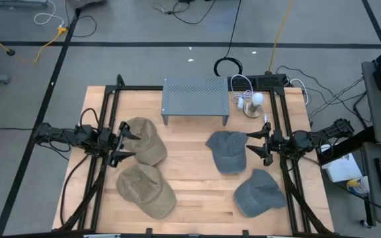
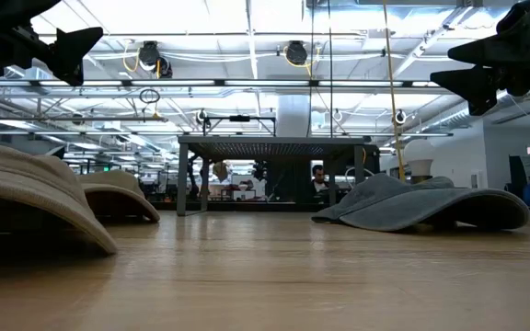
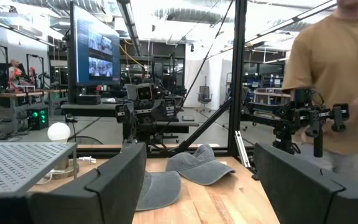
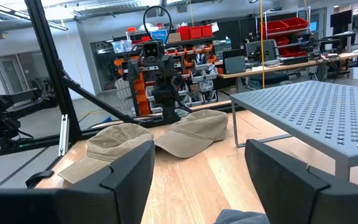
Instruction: Pick & Place hat
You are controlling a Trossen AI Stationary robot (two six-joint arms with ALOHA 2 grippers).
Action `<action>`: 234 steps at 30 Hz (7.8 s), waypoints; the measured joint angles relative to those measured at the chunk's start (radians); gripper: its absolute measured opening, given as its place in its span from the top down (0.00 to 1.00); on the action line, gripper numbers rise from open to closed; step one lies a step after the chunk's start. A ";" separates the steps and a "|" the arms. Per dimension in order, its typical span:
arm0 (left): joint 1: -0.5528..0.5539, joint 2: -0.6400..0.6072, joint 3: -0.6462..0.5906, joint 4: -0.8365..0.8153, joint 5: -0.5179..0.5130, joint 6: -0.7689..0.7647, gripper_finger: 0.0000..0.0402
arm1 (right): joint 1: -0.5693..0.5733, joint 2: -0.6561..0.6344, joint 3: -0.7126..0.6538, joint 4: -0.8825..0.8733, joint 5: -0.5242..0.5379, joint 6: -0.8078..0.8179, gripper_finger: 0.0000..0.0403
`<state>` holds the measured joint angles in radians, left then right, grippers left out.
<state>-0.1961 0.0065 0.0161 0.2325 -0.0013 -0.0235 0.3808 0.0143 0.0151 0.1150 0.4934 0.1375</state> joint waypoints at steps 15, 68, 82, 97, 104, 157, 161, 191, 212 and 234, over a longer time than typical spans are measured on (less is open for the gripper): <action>0.000 0.000 0.000 0.000 0.000 0.000 0.26 | 0.000 0.000 0.000 0.000 0.000 0.000 0.39; 0.000 0.000 0.000 0.000 0.000 0.000 0.26 | 0.001 1.096 1.419 -0.930 0.334 0.307 0.41; 0.000 0.000 0.000 0.000 0.000 0.000 0.26 | -0.079 1.351 1.724 -1.390 -0.217 0.404 0.41; 0.000 0.000 0.000 0.000 0.000 0.000 0.26 | -0.087 1.413 1.726 -1.543 -0.690 0.310 0.41; 0.000 0.000 0.000 0.000 0.000 0.000 0.26 | -0.085 1.413 1.726 -1.542 -0.735 0.322 0.41; 0.000 0.000 0.000 0.000 0.000 0.000 0.26 | 0.177 1.455 1.212 -1.132 -0.337 0.384 0.41; 0.000 0.000 0.000 0.000 0.000 0.000 0.26 | 0.201 1.503 1.179 -1.113 -0.327 0.372 0.41; 0.000 0.000 0.000 0.000 0.000 0.000 0.26 | 0.268 1.768 1.121 -1.102 0.114 0.387 0.41; 0.000 0.000 0.000 0.000 0.000 0.000 0.26 | 0.267 1.821 1.078 -1.086 0.243 0.400 0.47; 0.000 0.000 0.000 0.000 0.000 0.000 0.26 | 0.291 1.802 1.127 -1.134 0.256 0.394 0.97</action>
<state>-0.1960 0.0064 0.0162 0.2329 -0.0013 -0.0235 0.6715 1.8168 1.1421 -1.0194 0.7497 0.5320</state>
